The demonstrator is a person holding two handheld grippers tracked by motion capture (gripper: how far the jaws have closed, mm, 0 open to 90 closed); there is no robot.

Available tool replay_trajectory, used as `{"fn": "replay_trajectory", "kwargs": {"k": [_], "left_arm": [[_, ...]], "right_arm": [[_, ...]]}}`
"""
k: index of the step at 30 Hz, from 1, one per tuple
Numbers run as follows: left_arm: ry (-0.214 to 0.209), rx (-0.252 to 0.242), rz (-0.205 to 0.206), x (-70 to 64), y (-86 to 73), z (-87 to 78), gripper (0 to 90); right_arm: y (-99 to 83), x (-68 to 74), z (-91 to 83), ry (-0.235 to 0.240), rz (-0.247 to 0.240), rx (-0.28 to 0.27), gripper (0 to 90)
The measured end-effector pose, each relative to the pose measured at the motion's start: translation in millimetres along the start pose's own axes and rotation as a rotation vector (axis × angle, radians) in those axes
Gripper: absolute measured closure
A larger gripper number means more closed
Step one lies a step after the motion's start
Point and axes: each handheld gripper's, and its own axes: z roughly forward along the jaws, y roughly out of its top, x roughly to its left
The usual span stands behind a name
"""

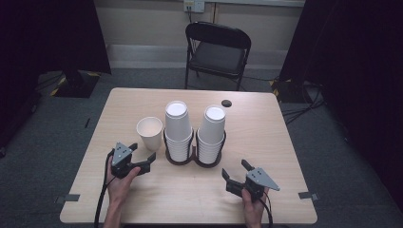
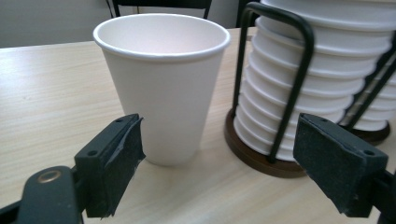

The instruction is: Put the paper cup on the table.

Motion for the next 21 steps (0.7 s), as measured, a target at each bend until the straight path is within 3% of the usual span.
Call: {"fn": "replay_trajectory", "kwargs": {"k": [2, 5, 8, 10, 11, 14, 17, 20, 21], "left_arm": [[0.011, -0.002, 0.009, -5.5, -3.7, -4.4, 15.5], [-0.019, -0.001, 0.011, -17.2, -14.5, -12.8, 15.5], [-0.006, -0.002, 0.02, -23.8, -17.7, -15.6, 15.5], [-0.018, -0.005, 0.029, -30.6, -21.1, -19.0, 15.5], [-0.055, -0.024, 0.036, -37.7, -24.9, -20.7, 15.5], [-0.069, -0.021, 0.072, -46.4, -27.5, -19.9, 15.5], [-0.056, -0.028, 0.103, -51.4, -30.9, -17.3, 15.5], [-0.056, -0.023, 0.089, -51.3, -34.1, -14.0, 15.5], [-0.034, -0.039, 0.083, -52.2, -35.2, -14.1, 15.6]], "right_arm": [[0.0, 0.1, 0.0, 0.0, 0.0, 0.0, 14.7], [0.0, 0.2, 0.0, 0.002, -0.001, 0.001, 14.7], [0.0, 0.5, -0.2, 0.001, -0.003, 0.002, 14.7], [0.0, 0.6, -0.1, 0.001, -0.006, 0.002, 14.7], [0.1, 0.6, -0.1, 0.002, -0.004, 0.003, 14.7], [0.1, 0.5, 0.4, 0.002, -0.005, 0.005, 14.7], [0.3, 1.3, 0.7, -0.002, -0.011, 0.01, 14.7], [0.6, 1.4, 1.4, -0.002, -0.012, 0.019, 14.7], [0.8, 1.5, 1.8, 0.002, -0.013, 0.023, 14.8]]}}
